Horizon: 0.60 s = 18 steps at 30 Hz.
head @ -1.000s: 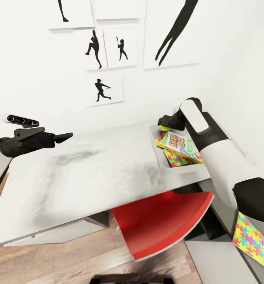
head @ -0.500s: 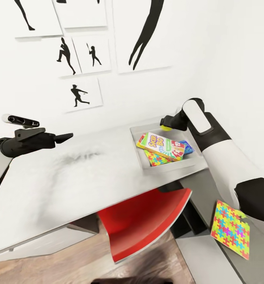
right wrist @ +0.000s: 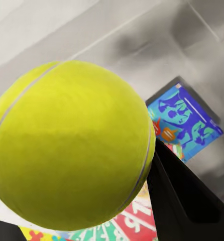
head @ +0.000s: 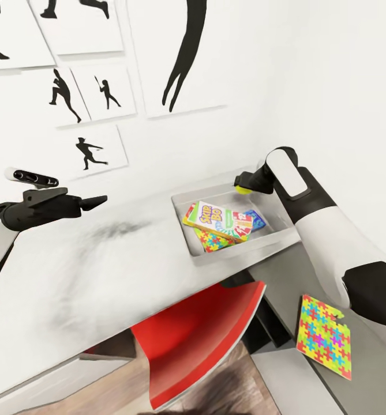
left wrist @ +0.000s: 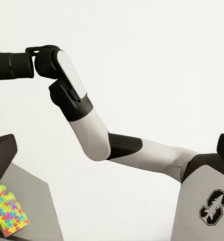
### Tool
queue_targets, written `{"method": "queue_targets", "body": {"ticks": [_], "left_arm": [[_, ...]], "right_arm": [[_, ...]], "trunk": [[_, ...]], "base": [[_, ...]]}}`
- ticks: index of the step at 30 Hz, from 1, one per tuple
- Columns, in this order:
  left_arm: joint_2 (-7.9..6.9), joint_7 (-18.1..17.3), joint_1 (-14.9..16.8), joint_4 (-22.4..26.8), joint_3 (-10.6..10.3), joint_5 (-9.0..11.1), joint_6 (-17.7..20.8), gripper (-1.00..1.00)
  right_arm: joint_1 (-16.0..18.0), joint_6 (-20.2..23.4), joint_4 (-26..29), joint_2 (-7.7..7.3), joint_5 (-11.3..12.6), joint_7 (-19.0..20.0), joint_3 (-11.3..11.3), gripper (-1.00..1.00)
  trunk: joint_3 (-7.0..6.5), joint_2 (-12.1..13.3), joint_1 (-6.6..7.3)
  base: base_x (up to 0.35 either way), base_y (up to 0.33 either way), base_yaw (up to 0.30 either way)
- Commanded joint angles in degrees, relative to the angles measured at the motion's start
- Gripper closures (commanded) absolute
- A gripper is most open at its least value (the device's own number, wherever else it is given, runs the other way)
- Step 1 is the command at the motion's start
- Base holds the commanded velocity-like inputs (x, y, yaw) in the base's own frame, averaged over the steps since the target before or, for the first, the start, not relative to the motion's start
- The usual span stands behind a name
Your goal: Put all the toys in the child's room - the three board games (two on the bed and one on the table), the two jigsaw puzzles on the table, and the tennis ball on the table - inside the toy box on the table in the child's room.
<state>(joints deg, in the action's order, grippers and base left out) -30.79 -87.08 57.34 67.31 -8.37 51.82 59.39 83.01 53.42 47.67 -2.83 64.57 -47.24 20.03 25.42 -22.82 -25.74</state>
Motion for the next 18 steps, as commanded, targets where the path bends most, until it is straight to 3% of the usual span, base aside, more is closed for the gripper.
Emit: {"method": "queue_targets", "body": {"ticks": [1,11,18], "left_arm": [[-0.06,-0.28,0.06,-0.04,-0.16,0.06,0.61,-1.00],[-0.06,-0.27,0.06,-0.23,-0.18,0.10,0.61,-1.00],[-0.06,-0.27,-0.02,-0.25,-0.17,0.05,0.61,-1.00]], "right_arm": [[0.07,-0.07,0.00,-0.07,0.73,-0.83,0.27,1.00],[-0.11,-0.05,-0.11,0.05,0.73,-0.69,0.52,1.00],[-0.12,0.01,-0.12,0.44,0.68,-0.60,0.91,1.00]], "trunk": [[0.01,-0.10,-0.05],[-0.74,-0.10,-0.05],[-0.83,-0.10,-0.05]], "base": [[0.094,0.000,-0.186],[0.111,0.040,-0.187],[0.043,0.058,-0.038]]}}
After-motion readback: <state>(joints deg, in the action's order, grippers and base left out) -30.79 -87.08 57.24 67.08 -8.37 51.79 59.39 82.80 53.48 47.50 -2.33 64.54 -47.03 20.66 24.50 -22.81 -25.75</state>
